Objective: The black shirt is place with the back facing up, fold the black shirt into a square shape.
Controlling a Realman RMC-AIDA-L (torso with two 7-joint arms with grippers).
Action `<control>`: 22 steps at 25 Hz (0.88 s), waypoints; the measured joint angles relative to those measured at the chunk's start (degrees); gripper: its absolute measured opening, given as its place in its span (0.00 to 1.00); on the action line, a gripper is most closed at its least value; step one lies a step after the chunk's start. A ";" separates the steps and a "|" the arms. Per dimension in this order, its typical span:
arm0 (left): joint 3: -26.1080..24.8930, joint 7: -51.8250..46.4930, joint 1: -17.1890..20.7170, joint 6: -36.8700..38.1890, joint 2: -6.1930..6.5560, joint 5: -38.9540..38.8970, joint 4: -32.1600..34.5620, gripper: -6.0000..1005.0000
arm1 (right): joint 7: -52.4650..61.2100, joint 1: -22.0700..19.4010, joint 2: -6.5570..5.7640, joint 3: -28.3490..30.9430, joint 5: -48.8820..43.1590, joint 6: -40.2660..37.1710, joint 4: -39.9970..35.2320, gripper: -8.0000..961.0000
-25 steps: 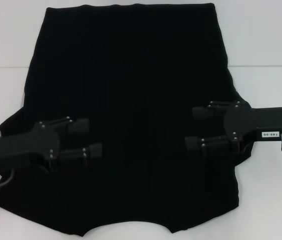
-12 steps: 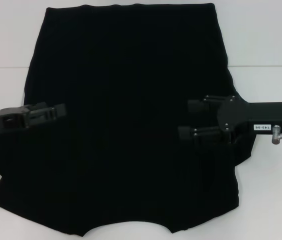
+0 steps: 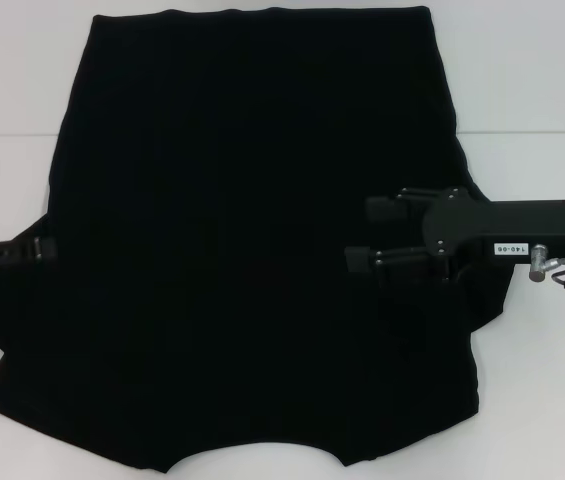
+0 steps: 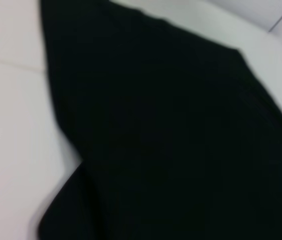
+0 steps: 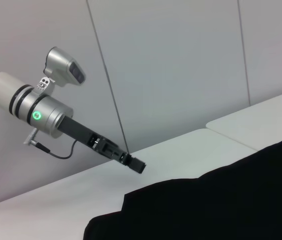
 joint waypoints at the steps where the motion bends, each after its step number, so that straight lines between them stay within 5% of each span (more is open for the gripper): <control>1: 0.01 -0.87 -0.26 -0.12 0.09 1.57 0.09 0.76 | -0.02 0.04 0.00 0.00 -0.01 0.21 0.09 0.95; 22: 1.42 -8.65 -1.90 -7.83 0.49 15.32 -1.26 0.72 | -0.09 0.07 -0.01 0.51 0.08 0.64 0.71 0.95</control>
